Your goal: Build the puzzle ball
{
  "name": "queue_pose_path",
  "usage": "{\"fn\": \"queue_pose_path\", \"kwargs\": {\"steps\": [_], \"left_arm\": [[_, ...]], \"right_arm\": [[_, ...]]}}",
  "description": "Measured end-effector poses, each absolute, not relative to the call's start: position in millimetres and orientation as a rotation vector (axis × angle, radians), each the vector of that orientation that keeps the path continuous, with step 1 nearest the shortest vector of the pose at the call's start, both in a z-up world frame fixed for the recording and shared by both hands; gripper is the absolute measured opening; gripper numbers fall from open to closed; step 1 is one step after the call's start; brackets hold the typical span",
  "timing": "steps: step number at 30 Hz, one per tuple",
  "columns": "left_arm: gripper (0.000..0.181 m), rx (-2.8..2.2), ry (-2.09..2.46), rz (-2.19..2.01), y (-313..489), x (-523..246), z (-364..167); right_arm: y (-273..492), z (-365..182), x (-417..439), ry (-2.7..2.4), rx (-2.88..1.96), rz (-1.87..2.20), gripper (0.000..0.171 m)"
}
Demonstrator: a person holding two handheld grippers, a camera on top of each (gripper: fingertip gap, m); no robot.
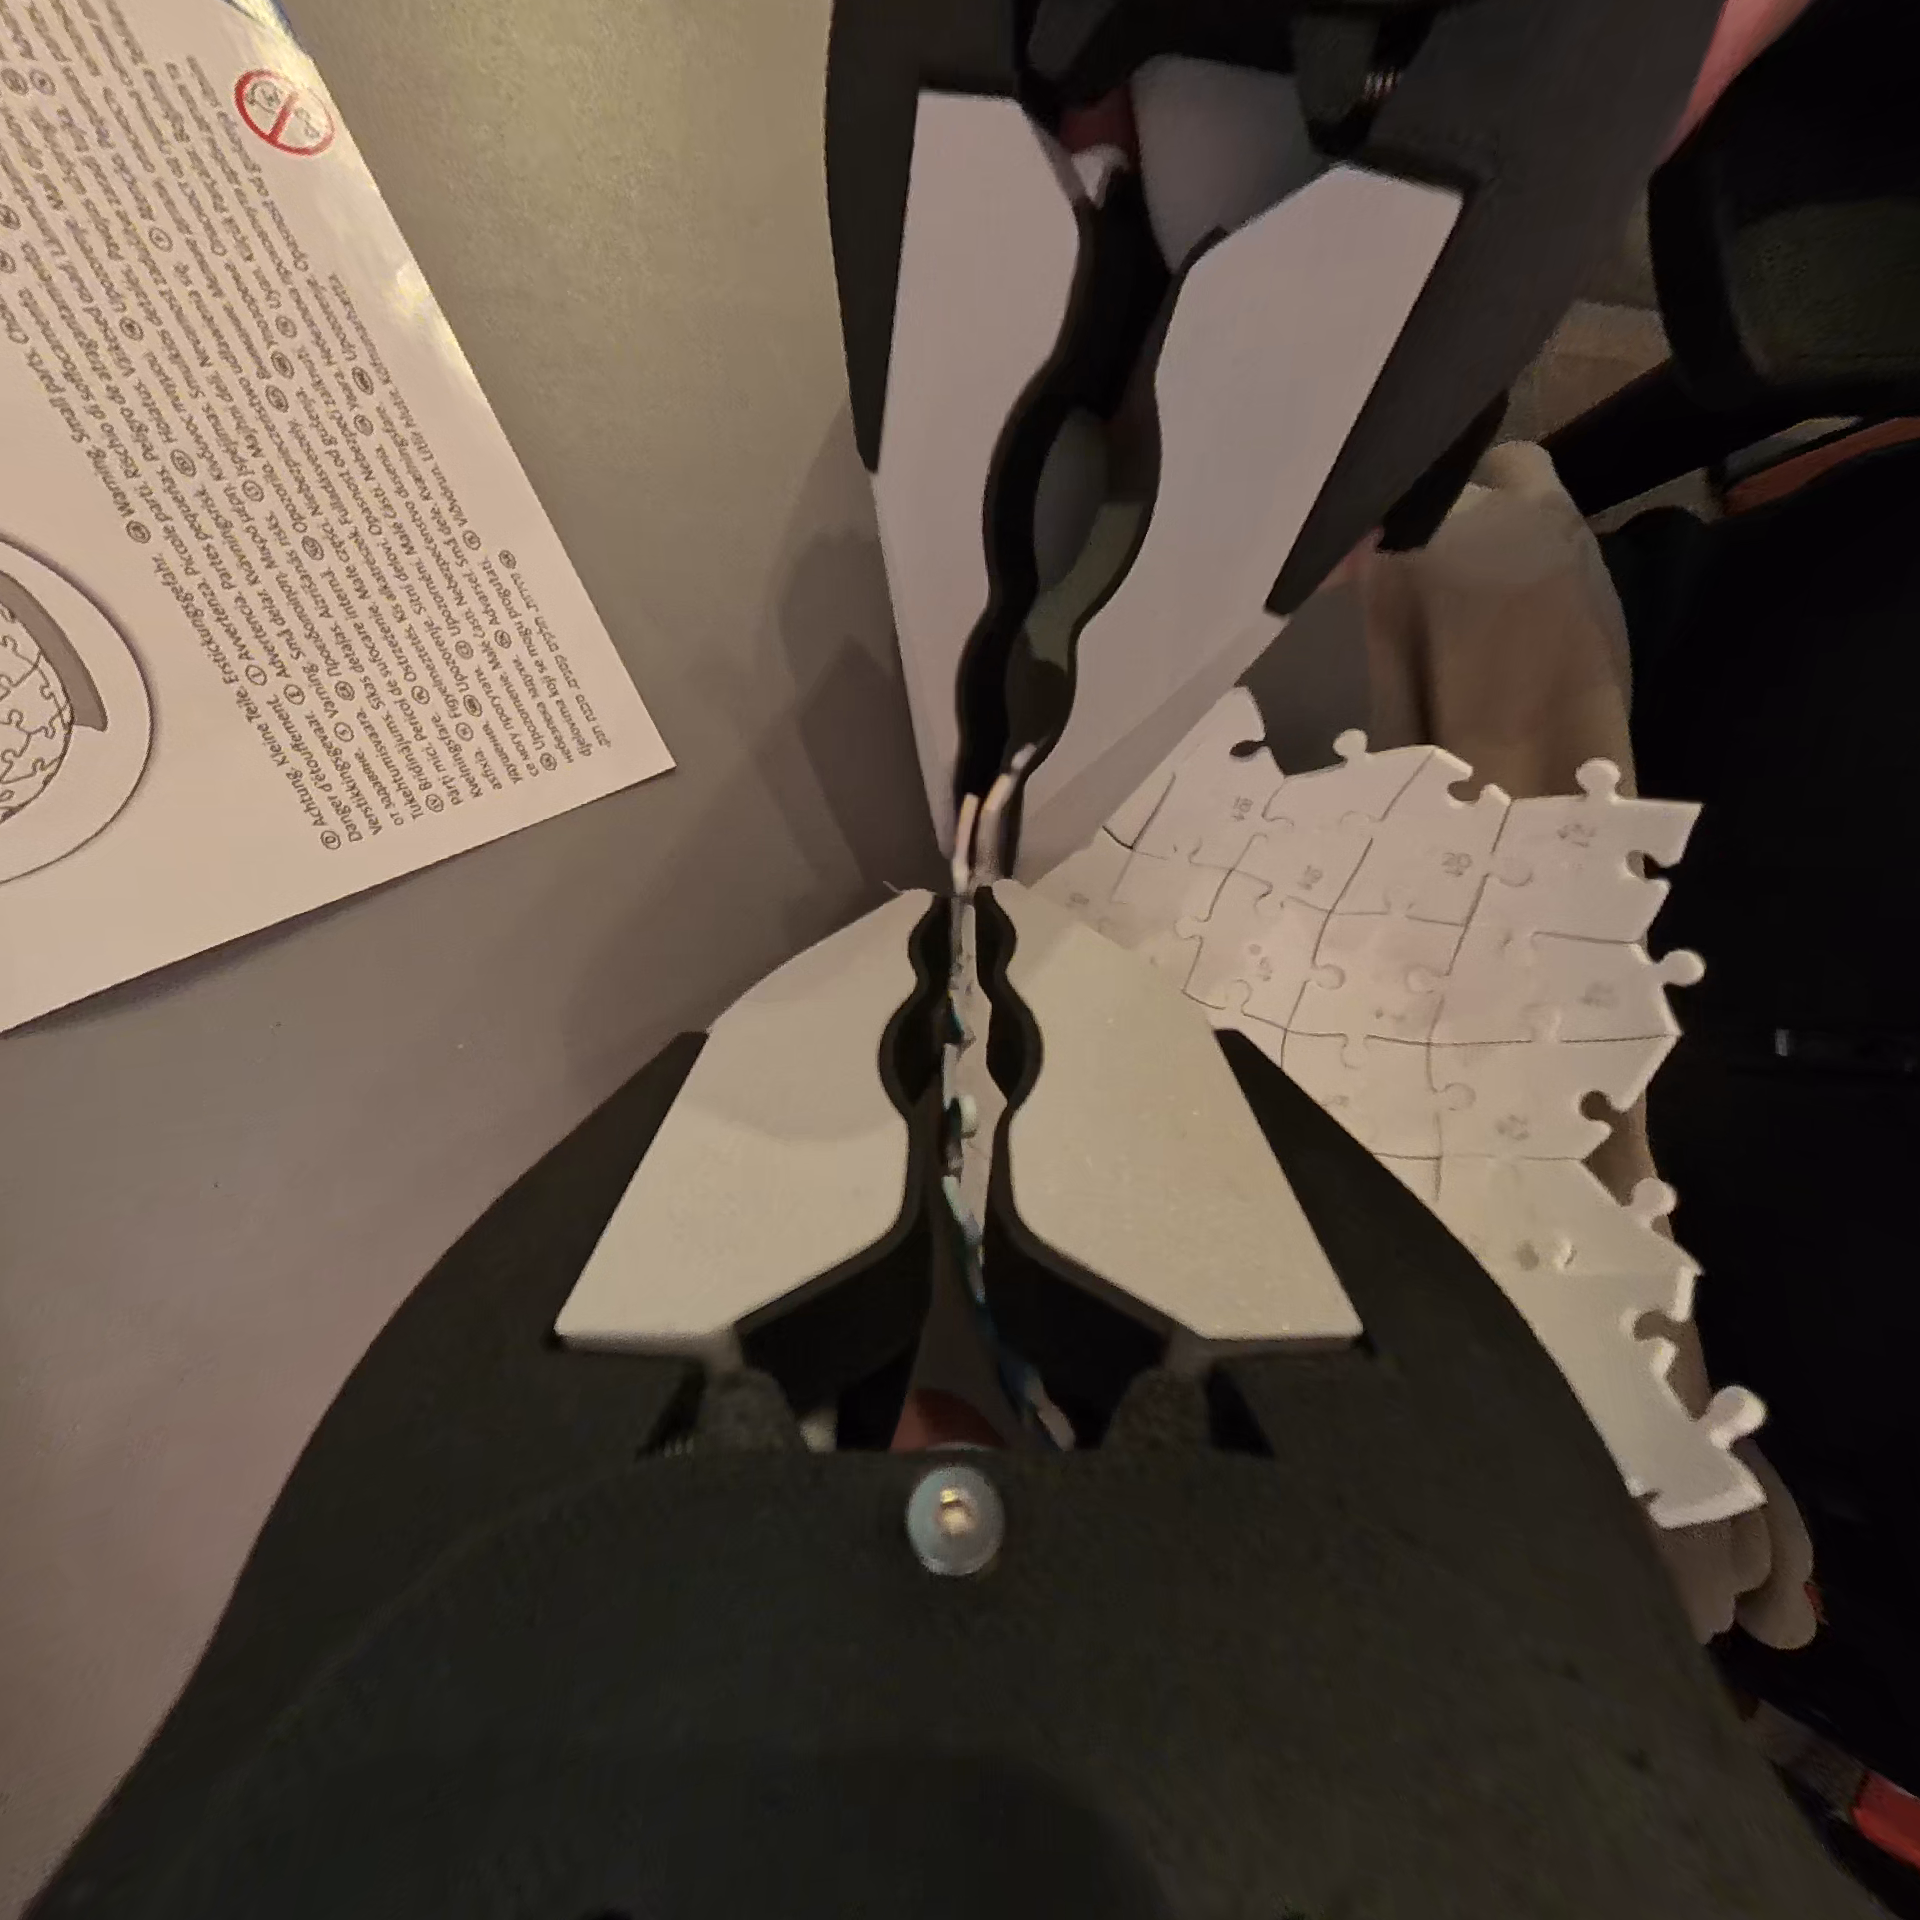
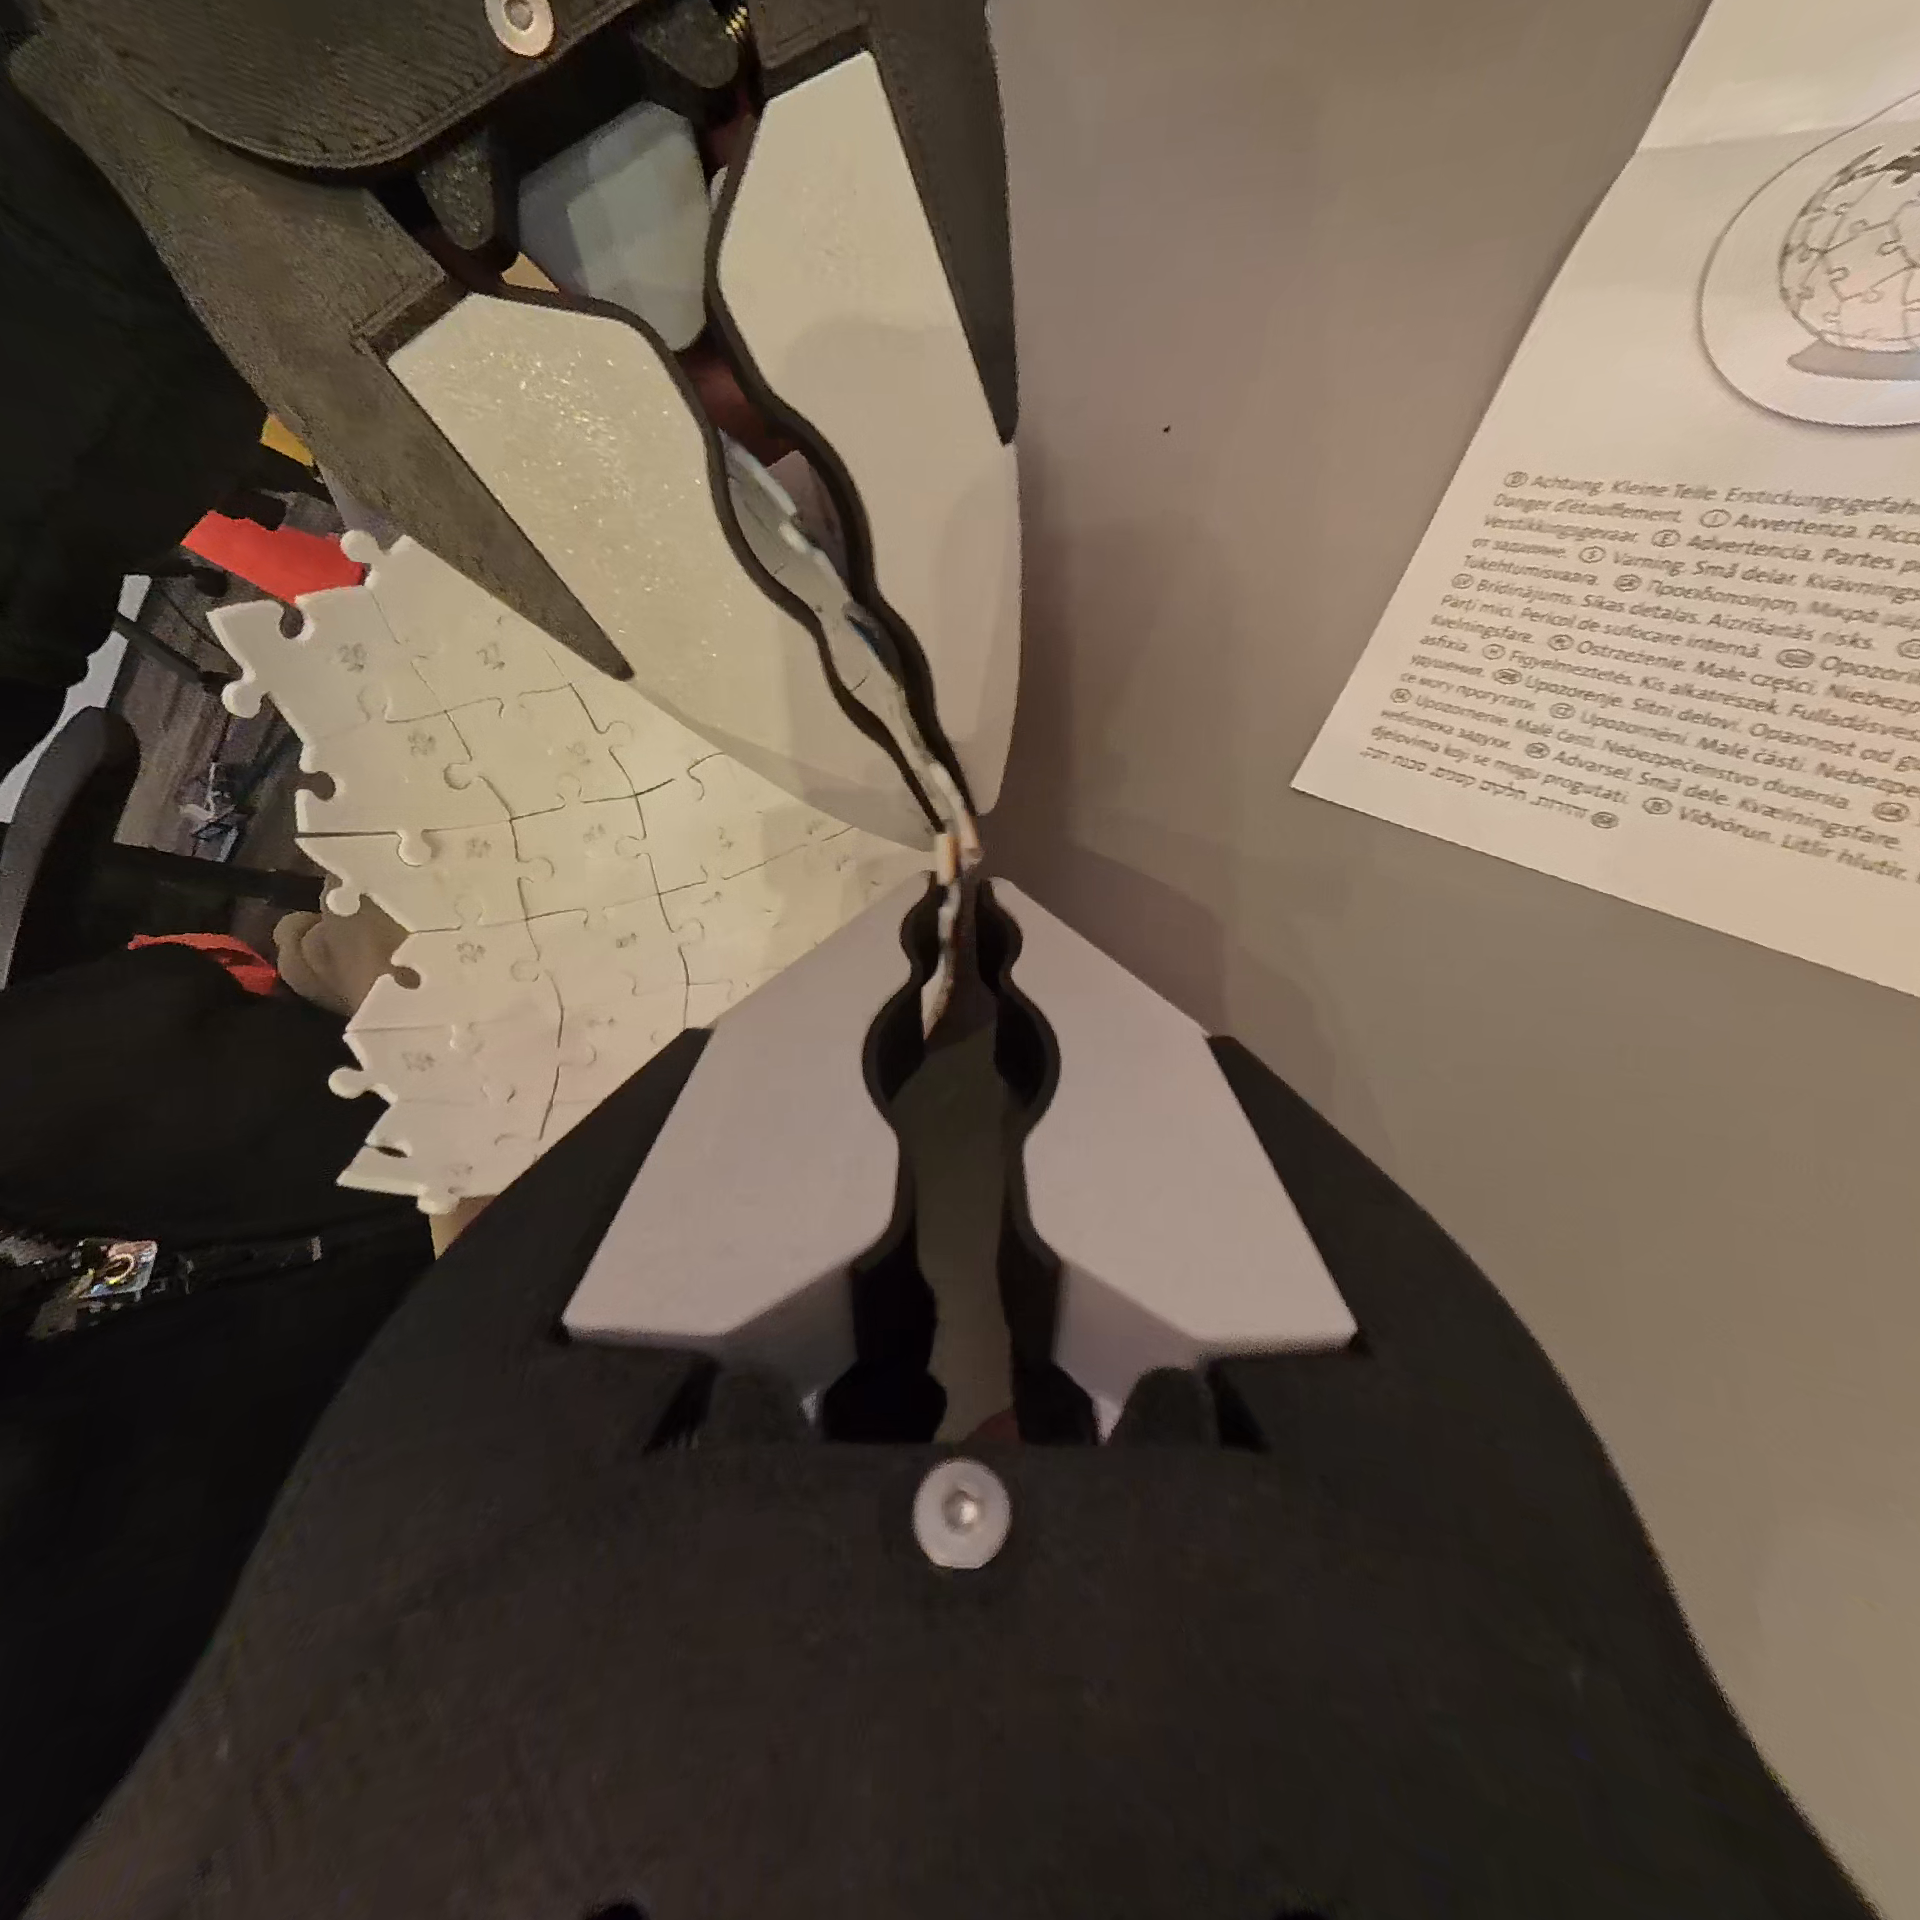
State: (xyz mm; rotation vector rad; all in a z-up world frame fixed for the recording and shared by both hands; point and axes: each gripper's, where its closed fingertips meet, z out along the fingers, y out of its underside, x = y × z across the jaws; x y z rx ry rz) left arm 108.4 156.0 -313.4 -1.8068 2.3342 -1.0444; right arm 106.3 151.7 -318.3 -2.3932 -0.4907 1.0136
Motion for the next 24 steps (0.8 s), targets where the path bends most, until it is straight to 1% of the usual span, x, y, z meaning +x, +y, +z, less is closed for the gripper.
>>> {"fn": "queue_pose_path", "kwargs": {"steps": [2, 5, 6, 7, 24], "left_arm": [[0.004, -1.810, 2.337, -1.032, 157.7, 107.0, -314.4], [0.004, -1.815, 2.323, -1.038, 158.9, 106.7, -314.2], [0.004, -1.817, 2.315, -1.042, 159.3, 107.0, -314.0], [0.004, -1.815, 2.316, -1.042, 159.2, 106.7, -314.0], [0.004, -1.694, 2.255, -1.346, 153.6, 100.2, -310.1]], "right_arm": [[151.1, -317.6, 108.5, -0.482, -2.393, 1.022, 0.008], [150.5, -315.7, 109.7, -0.488, -2.386, 1.027, 0.006], [150.8, -315.1, 109.7, -0.495, -2.382, 1.022, 0.000], [150.9, -315.2, 109.7, -0.504, -2.382, 1.010, 0.000], [146.8, -312.2, 103.2, -0.559, -2.345, 1.075, 0.000]]}}
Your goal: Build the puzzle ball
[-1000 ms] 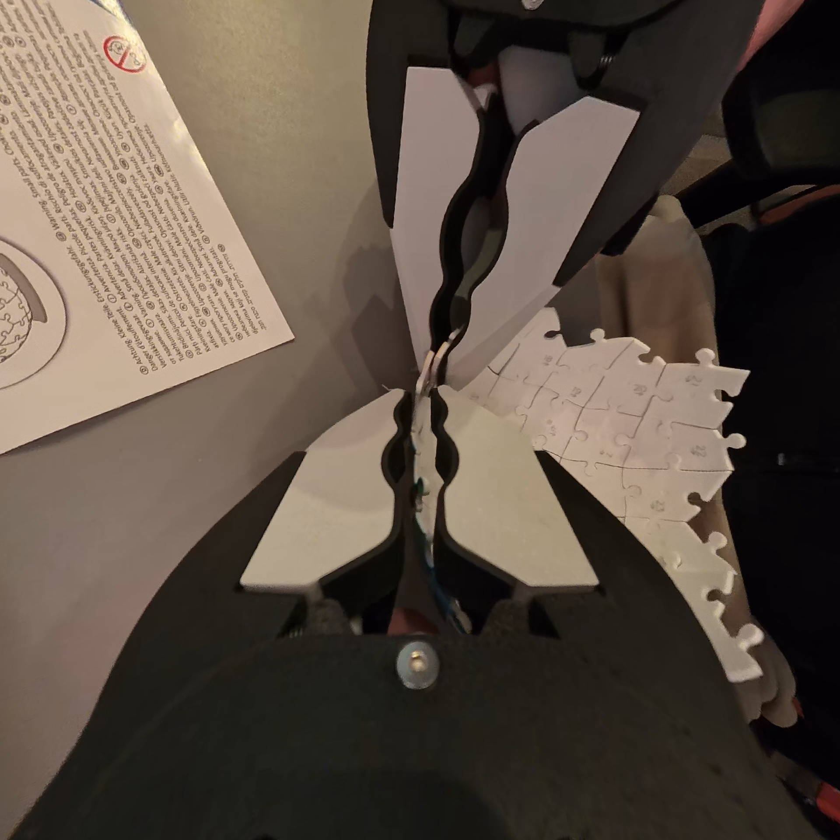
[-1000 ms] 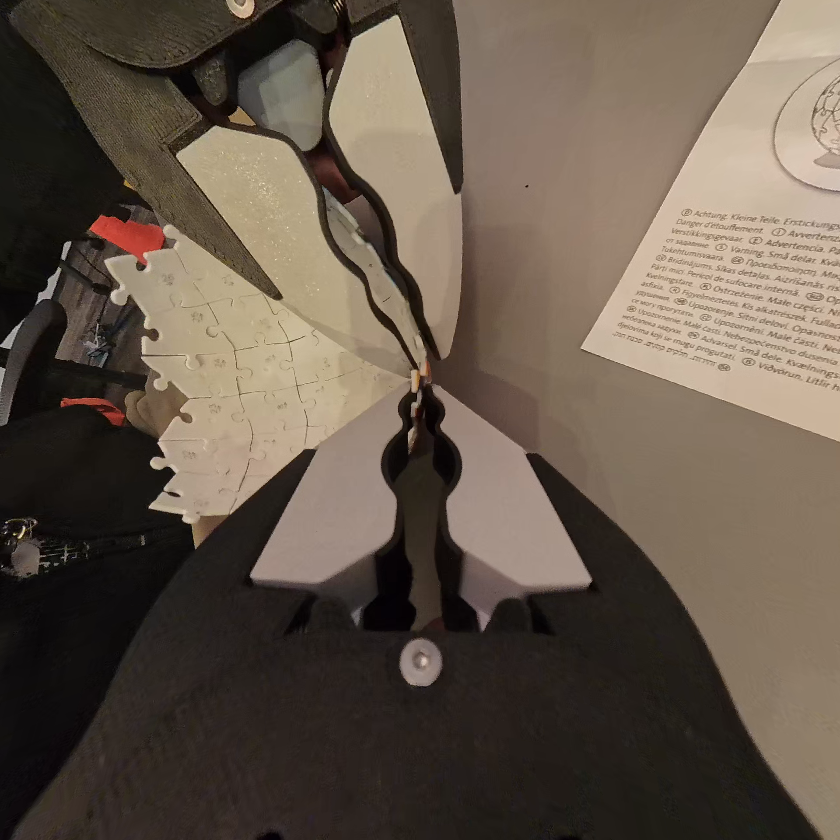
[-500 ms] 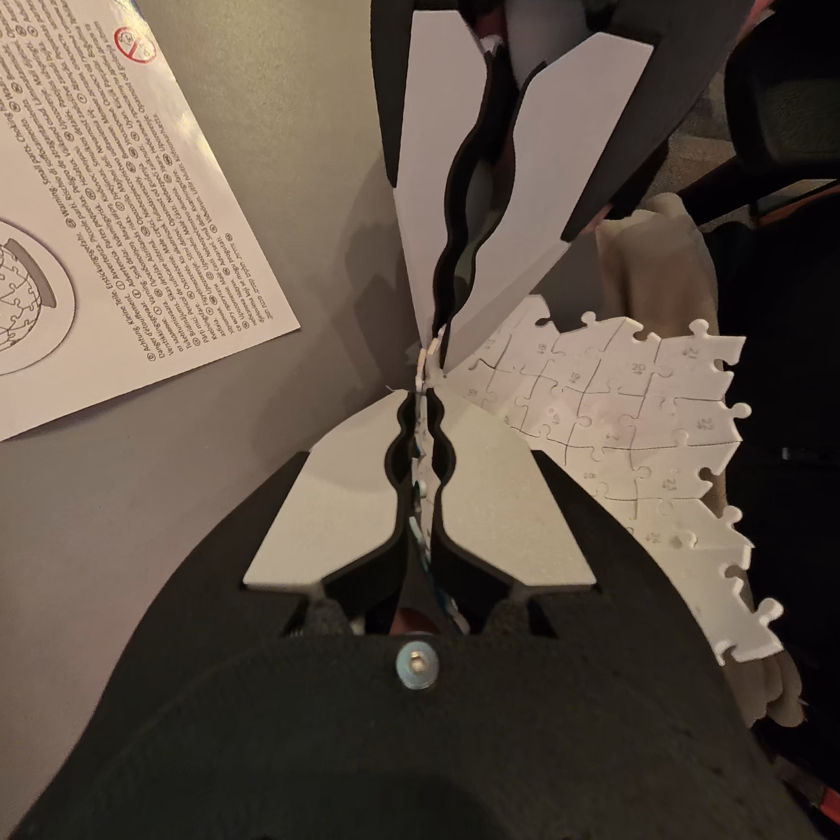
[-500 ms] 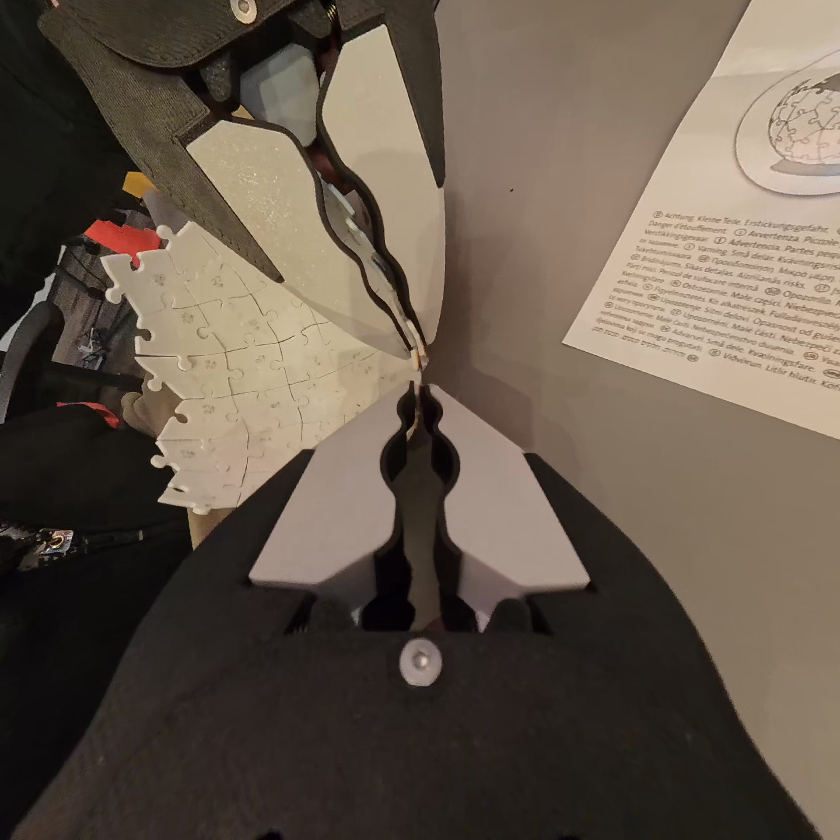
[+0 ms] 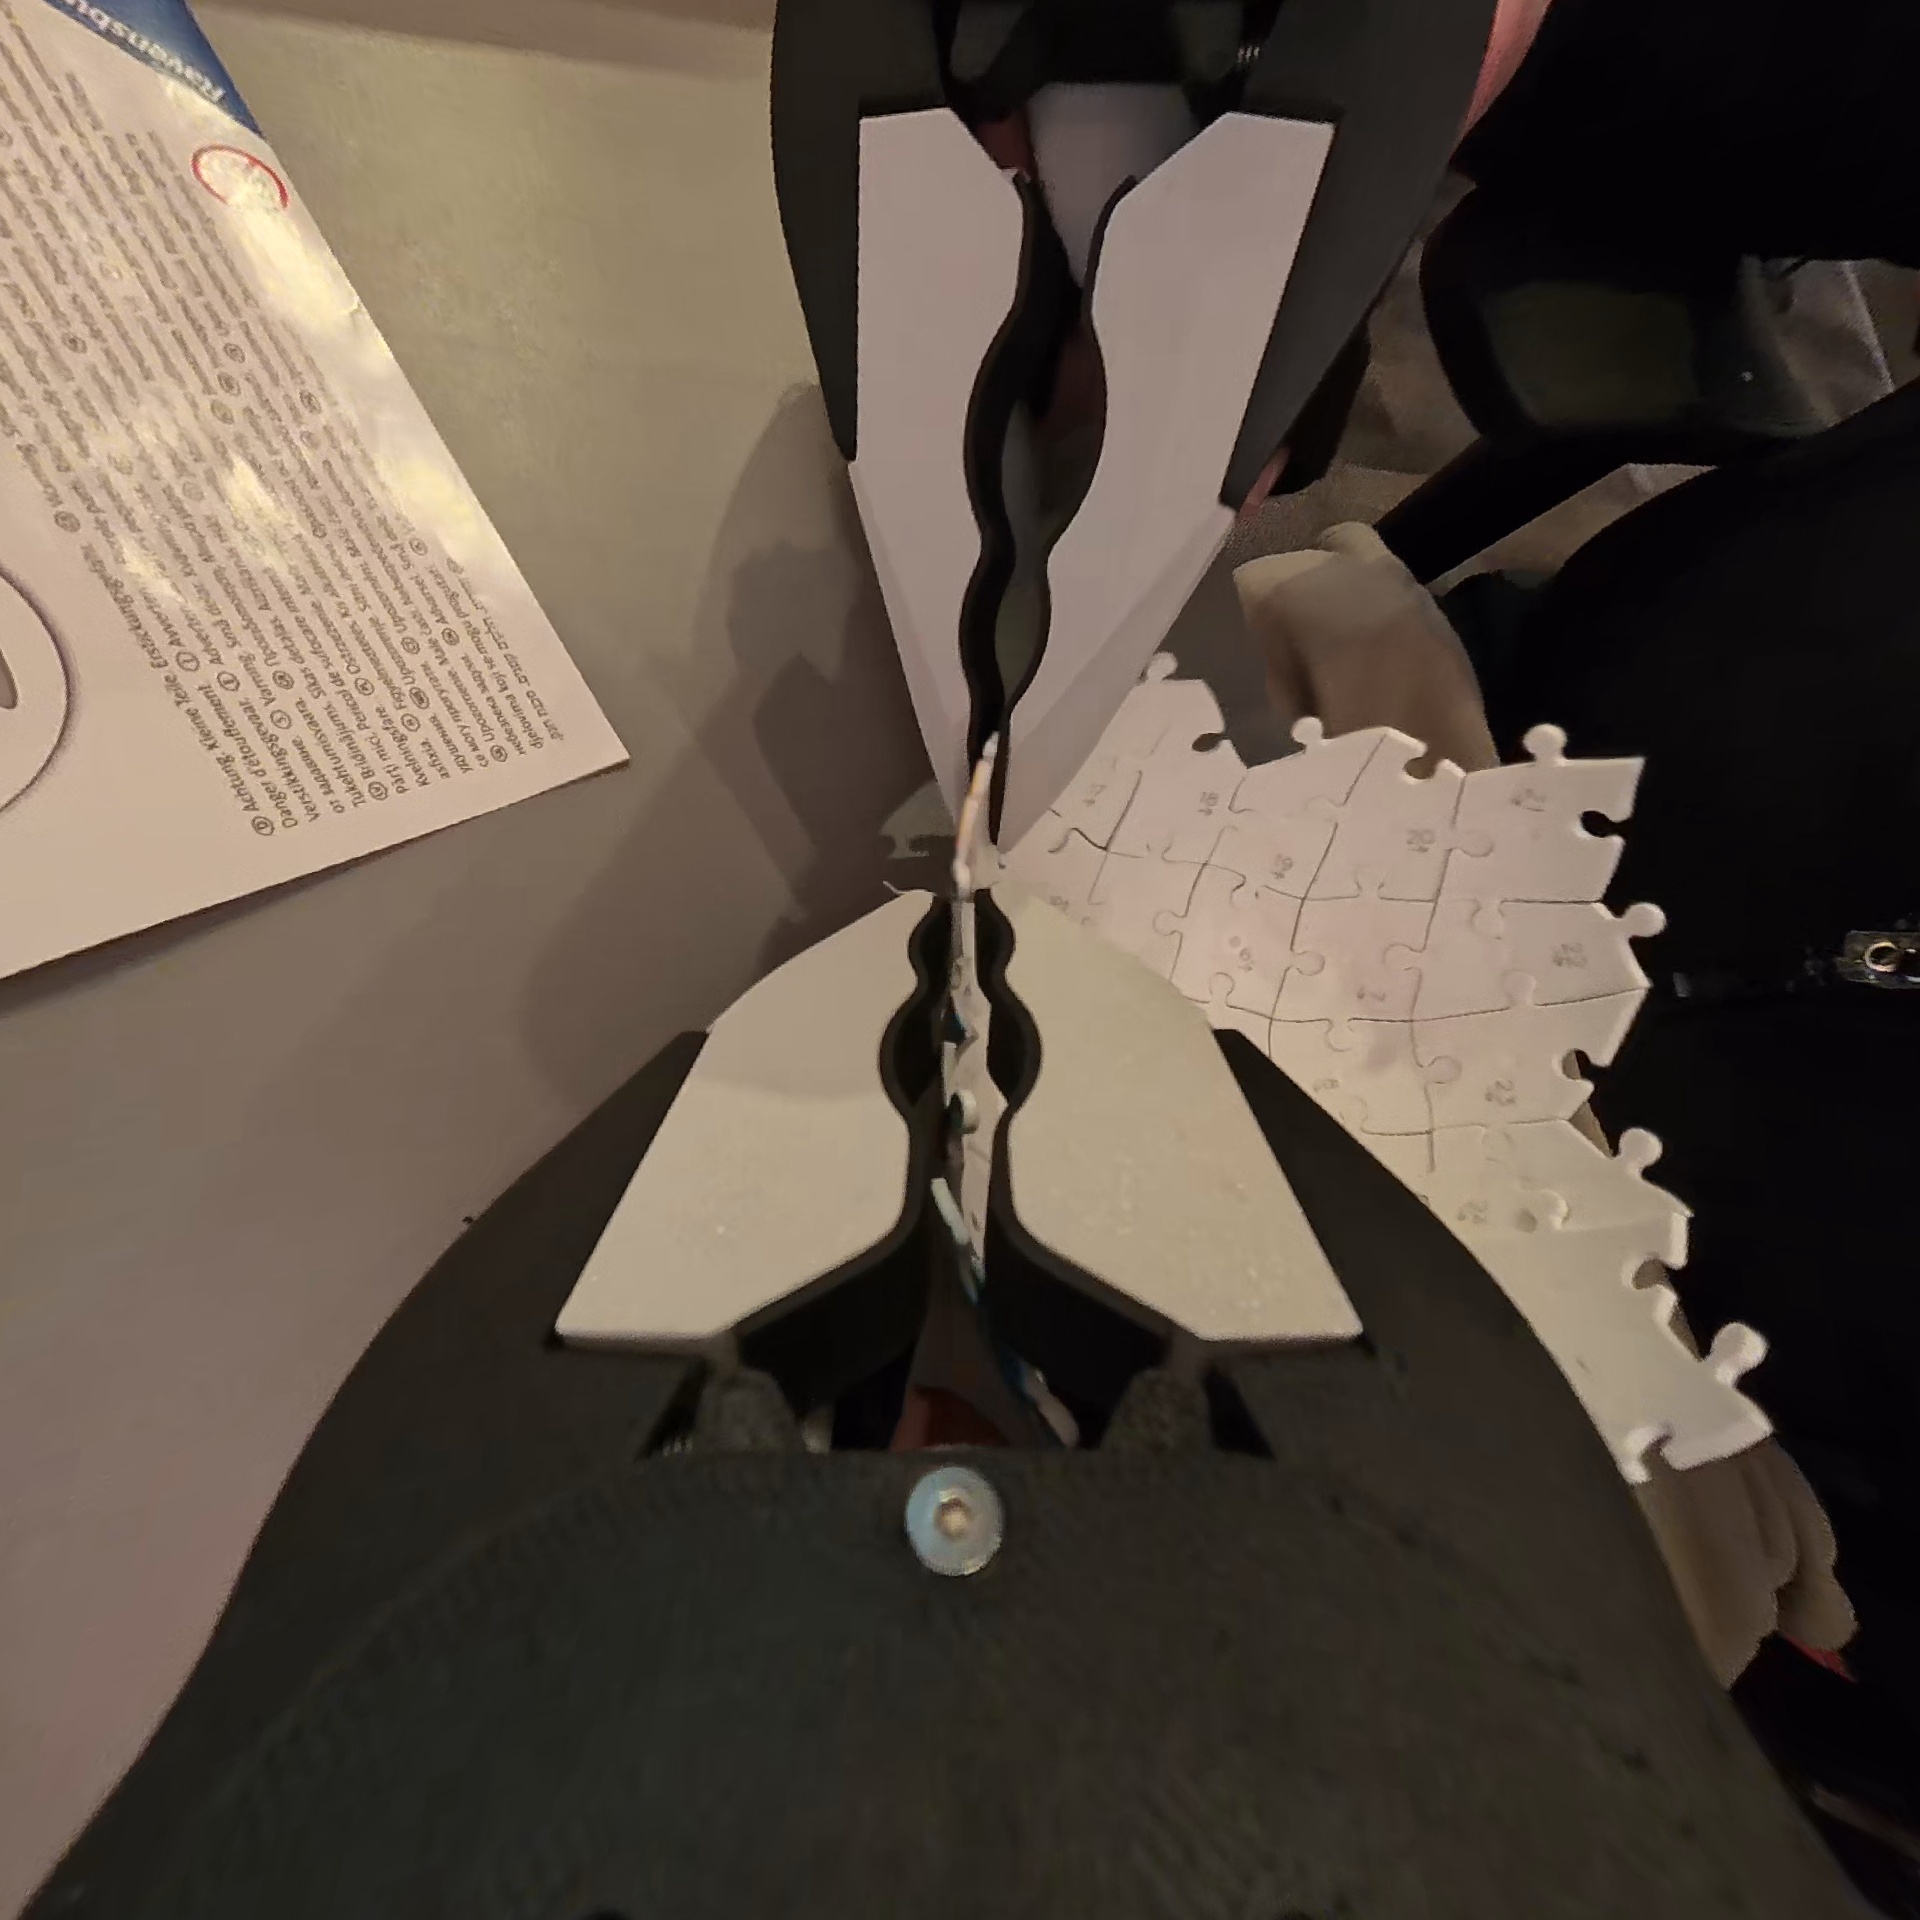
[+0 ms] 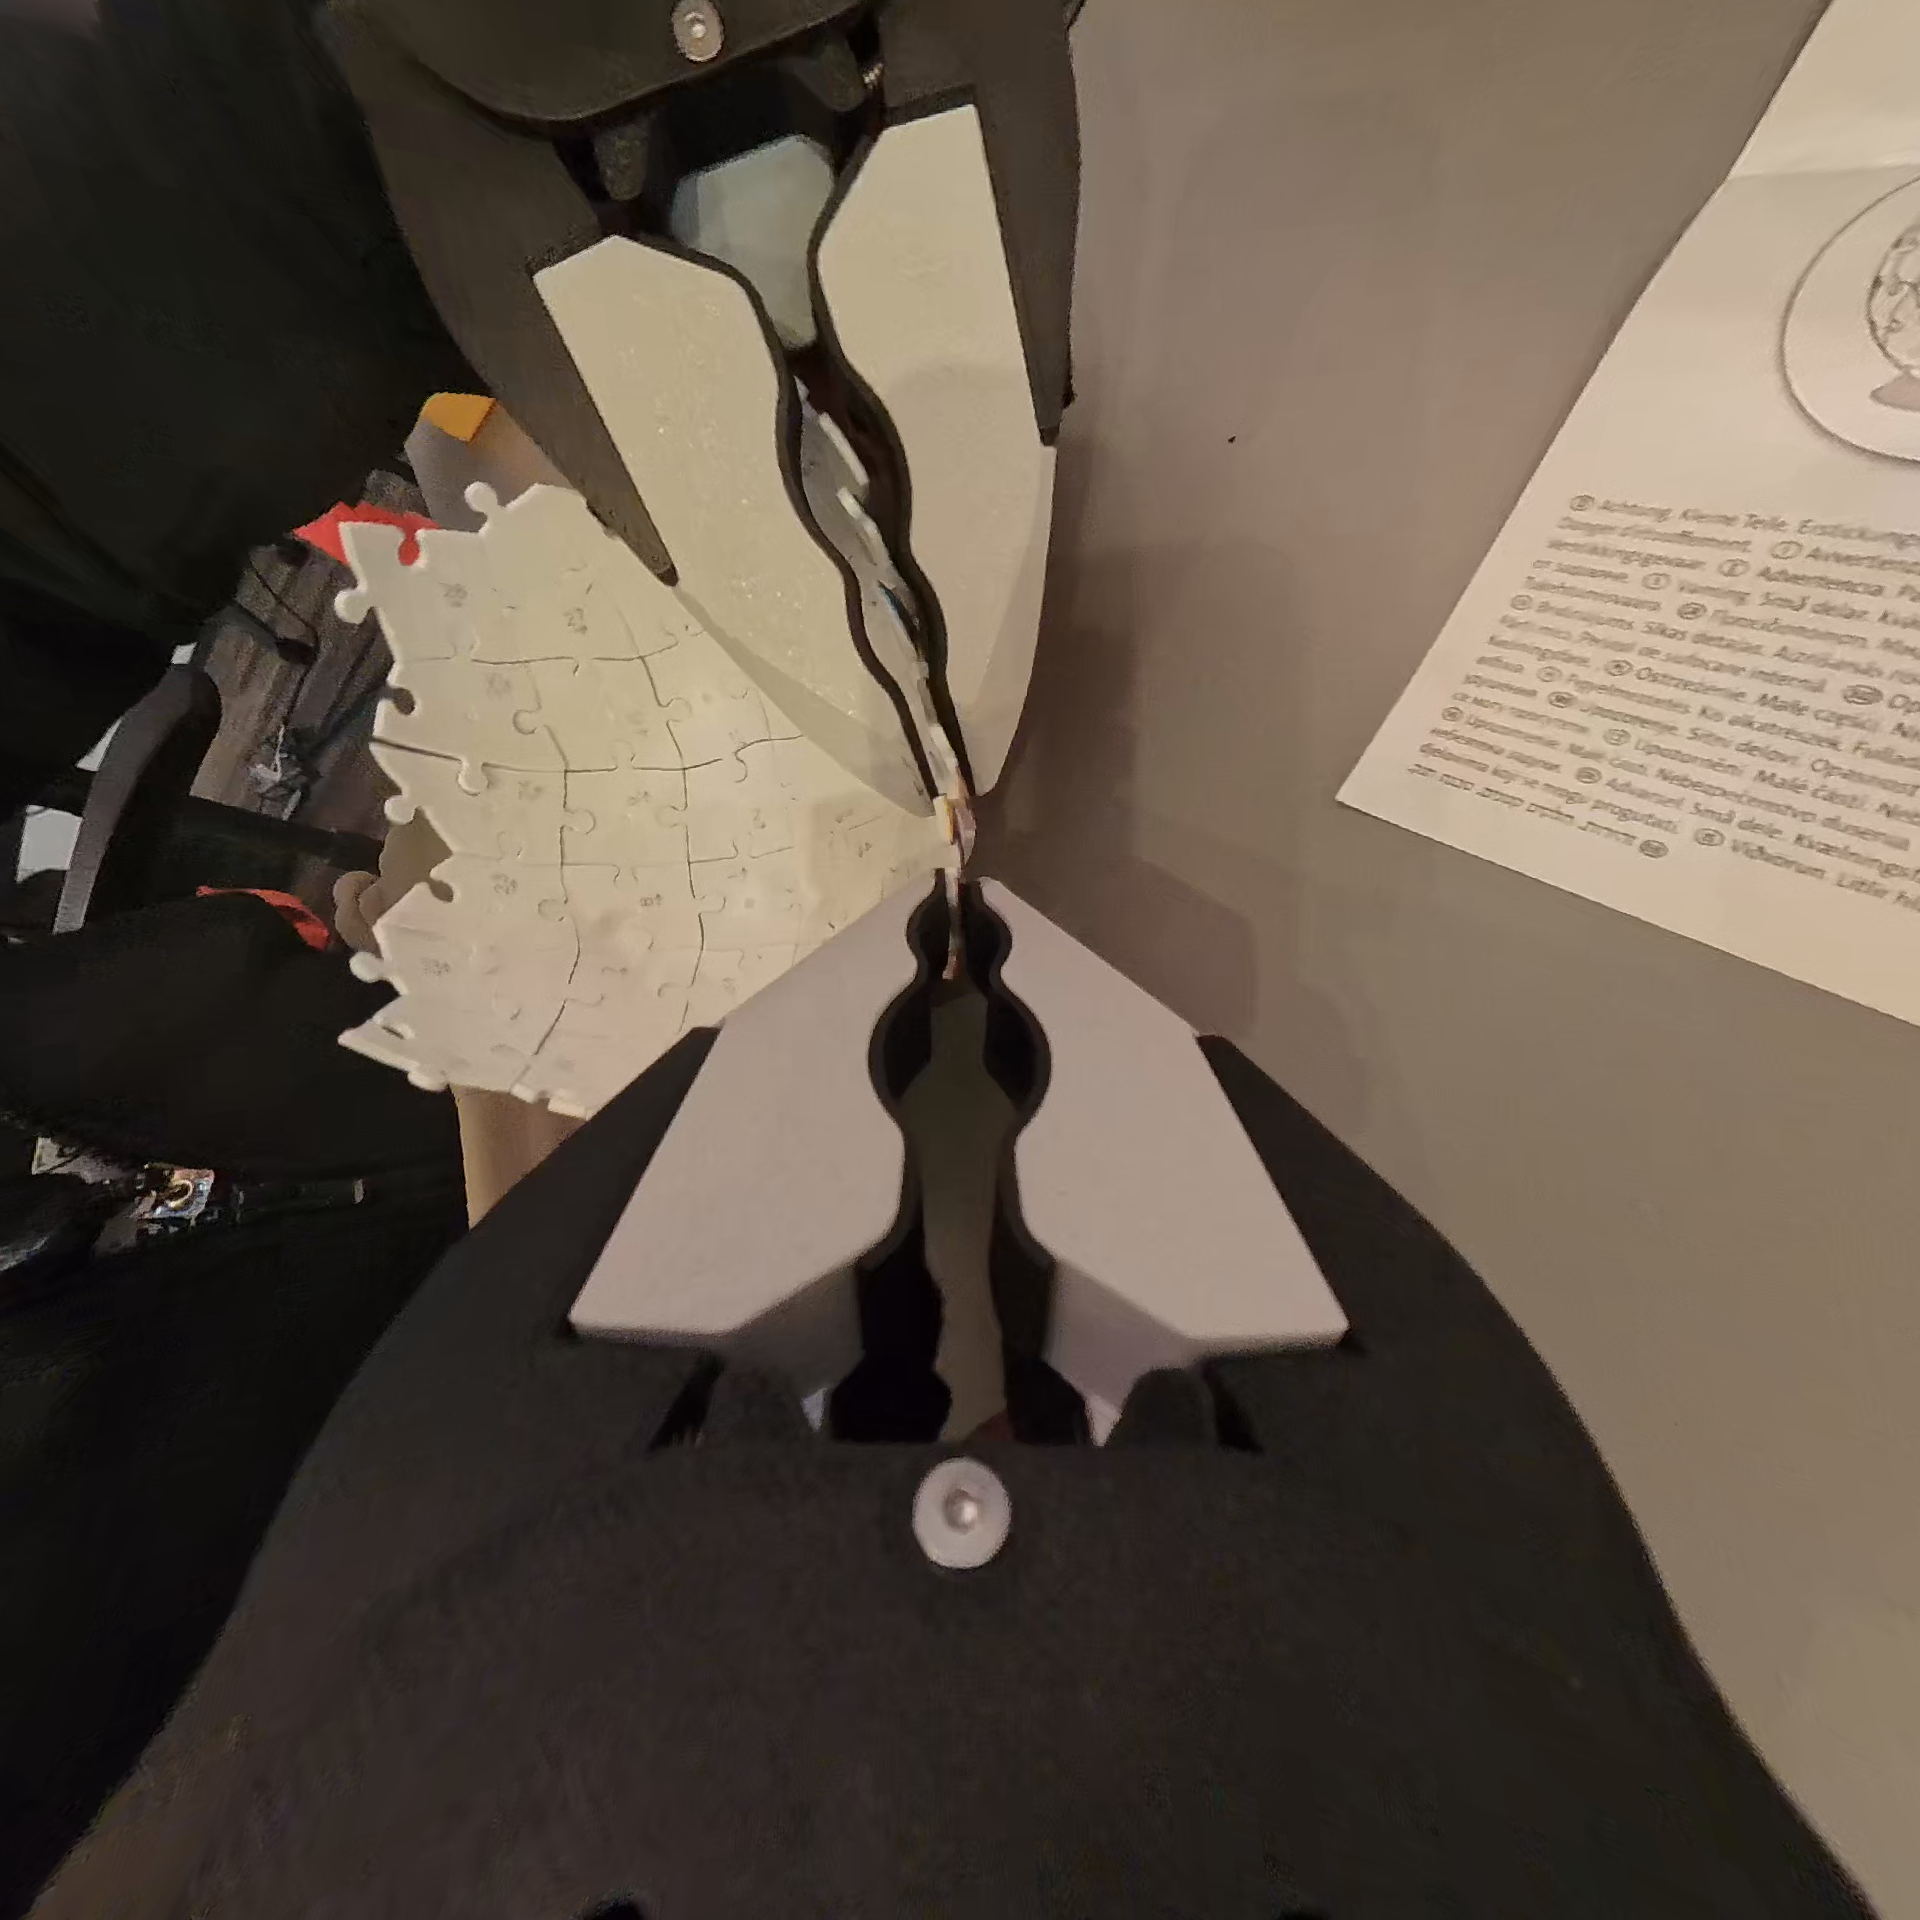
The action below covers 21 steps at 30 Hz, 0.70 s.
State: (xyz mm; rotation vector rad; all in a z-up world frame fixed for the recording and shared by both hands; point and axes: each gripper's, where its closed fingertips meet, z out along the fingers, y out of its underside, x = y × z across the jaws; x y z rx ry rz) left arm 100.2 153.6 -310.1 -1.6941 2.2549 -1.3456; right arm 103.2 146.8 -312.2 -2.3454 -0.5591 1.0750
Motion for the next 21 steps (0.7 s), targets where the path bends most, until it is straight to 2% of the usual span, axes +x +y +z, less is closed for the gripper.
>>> {"fn": "queue_pose_path", "kwargs": {"steps": [21], "left_arm": [[0.003, -1.676, 2.216, -1.432, 156.2, 101.1, -308.4]], "right_arm": [[149.9, -311.6, 103.9, -0.586, -2.358, 0.977, 0.000]]}}
